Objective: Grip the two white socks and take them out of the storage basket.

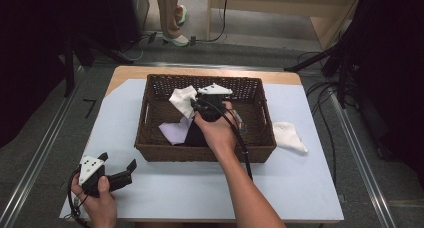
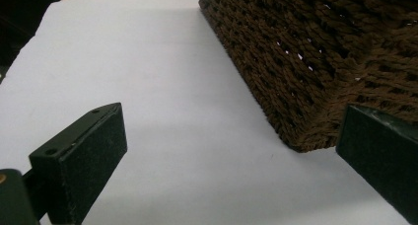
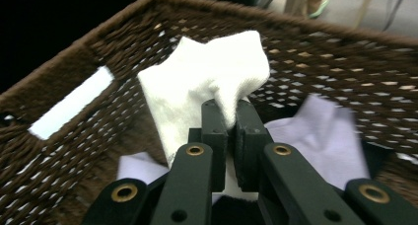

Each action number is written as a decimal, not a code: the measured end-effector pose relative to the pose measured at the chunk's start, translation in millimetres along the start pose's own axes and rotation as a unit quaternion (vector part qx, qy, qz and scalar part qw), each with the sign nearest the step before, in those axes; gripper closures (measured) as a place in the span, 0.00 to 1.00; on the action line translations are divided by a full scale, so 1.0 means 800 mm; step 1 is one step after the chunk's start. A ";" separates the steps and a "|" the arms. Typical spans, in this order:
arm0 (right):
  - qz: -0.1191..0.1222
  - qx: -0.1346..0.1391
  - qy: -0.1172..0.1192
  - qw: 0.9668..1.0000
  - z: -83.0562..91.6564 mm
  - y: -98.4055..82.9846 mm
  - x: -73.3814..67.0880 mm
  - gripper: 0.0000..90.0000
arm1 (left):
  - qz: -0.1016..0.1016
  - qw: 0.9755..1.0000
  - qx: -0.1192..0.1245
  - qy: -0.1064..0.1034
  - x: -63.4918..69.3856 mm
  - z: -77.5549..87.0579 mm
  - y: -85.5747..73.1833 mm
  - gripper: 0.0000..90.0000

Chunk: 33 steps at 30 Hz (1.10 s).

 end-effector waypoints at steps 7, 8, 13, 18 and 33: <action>-0.001 0.018 -0.029 0.999 0.022 0.000 0.028 0.95 | 0.000 1.000 0.001 0.002 0.000 0.000 0.000 0.00; -0.003 0.019 -0.031 0.999 0.025 0.000 0.031 0.95 | -0.001 1.000 0.001 0.002 0.000 0.000 0.000 0.00; -0.008 0.031 -0.049 0.998 0.043 0.001 0.051 0.96 | -0.001 1.000 0.001 0.002 0.001 0.000 0.000 0.00; -0.011 0.043 -0.062 0.997 0.057 0.002 0.067 0.95 | -0.001 1.000 0.002 0.003 0.001 0.000 0.000 0.00; -0.019 0.108 -0.088 0.990 0.103 0.009 0.107 0.96 | -0.002 1.000 0.002 0.005 0.001 0.000 0.000 0.00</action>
Point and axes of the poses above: each handheld gripper's, and its own axes: z roughly backward along the jaws, y roughly out of its top, x roughly to its right, the point moved 3 cm from there along -z, roughly forward along the jaws, and after that the axes turned 4 degrees about x, right-handed, at the moved point
